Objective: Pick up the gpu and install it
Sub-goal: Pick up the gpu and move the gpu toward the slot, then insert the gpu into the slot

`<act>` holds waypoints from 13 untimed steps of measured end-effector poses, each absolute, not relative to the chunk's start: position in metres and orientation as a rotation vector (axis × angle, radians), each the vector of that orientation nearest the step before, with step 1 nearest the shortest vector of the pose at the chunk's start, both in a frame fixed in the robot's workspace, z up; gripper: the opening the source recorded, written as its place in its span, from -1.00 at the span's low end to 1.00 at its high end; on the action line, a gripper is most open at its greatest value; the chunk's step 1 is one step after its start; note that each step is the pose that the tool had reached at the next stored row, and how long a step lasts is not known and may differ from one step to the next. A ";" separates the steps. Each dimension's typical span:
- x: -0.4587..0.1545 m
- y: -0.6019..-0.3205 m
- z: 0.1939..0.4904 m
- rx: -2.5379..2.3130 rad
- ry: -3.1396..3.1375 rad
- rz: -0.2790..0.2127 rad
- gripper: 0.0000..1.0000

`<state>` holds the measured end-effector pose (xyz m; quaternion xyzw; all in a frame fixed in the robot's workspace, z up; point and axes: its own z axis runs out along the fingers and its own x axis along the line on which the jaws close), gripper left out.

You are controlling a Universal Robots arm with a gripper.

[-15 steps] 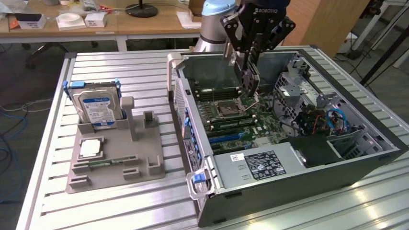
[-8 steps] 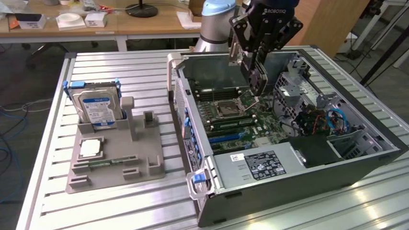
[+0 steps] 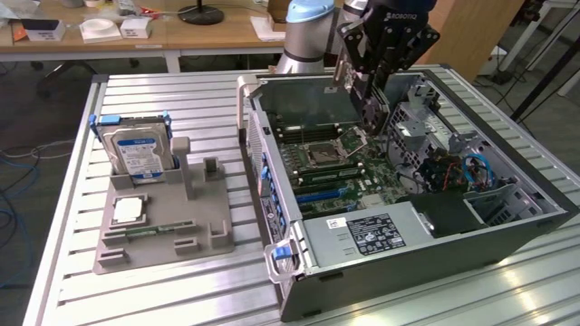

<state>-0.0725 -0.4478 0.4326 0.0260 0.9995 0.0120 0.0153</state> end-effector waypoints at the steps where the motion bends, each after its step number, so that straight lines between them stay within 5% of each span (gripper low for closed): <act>1: -0.070 -0.448 0.433 0.080 3.110 0.037 -0.48; 13: -0.056 -0.448 0.432 0.074 3.110 0.037 -0.48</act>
